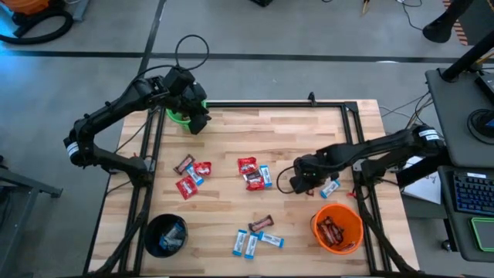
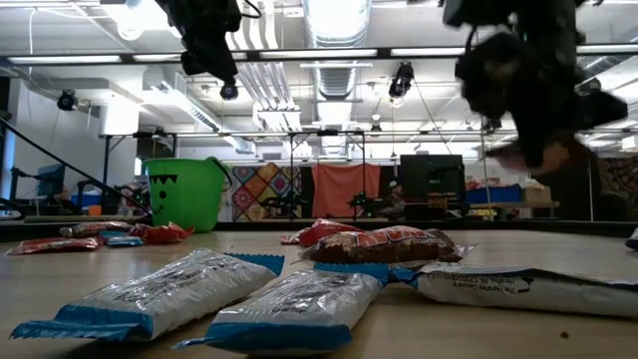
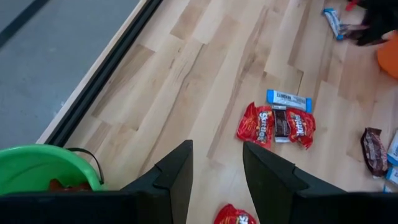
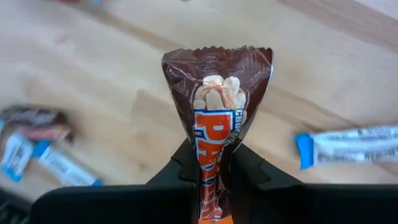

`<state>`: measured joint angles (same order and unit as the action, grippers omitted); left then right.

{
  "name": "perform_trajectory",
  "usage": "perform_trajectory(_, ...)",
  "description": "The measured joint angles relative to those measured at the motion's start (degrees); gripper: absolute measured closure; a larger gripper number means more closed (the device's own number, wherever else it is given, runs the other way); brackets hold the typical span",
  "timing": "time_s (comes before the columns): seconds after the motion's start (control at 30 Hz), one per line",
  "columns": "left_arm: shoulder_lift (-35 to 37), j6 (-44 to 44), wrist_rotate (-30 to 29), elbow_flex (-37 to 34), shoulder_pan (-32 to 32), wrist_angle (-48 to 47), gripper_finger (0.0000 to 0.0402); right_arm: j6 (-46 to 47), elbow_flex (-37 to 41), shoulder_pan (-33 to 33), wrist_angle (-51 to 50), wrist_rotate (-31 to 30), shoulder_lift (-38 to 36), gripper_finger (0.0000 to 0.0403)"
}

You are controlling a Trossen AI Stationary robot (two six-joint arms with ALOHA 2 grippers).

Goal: Sort candy
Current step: Put the brown chocolate into the orange bucket

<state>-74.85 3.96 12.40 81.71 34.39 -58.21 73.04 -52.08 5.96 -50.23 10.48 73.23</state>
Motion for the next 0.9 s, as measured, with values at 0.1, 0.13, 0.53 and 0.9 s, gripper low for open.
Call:
perform_trajectory(0.1,0.0,-0.2,0.0,0.0,0.0,-0.3,0.0278,-0.7,-6.5,2.0,-6.8,0.0,0.0,0.0374)
perform_trajectory(0.13,0.0,-0.4,0.0,0.0,0.0,-0.3,0.0278,-0.6,-8.8,2.8,-9.3,-0.1,0.0,0.0374)
perform_trajectory(0.53,0.0,-4.5,0.0,0.0,-0.1,-0.3,0.0278,19.3,-22.3,23.0,-20.4,-3.6,0.0,0.0374)
perform_trajectory(0.9,0.0,-6.3,0.0,0.0,-0.1,1.1,0.0278,36.9,-17.3,36.7,-20.0,-4.6,0.0,0.0374)
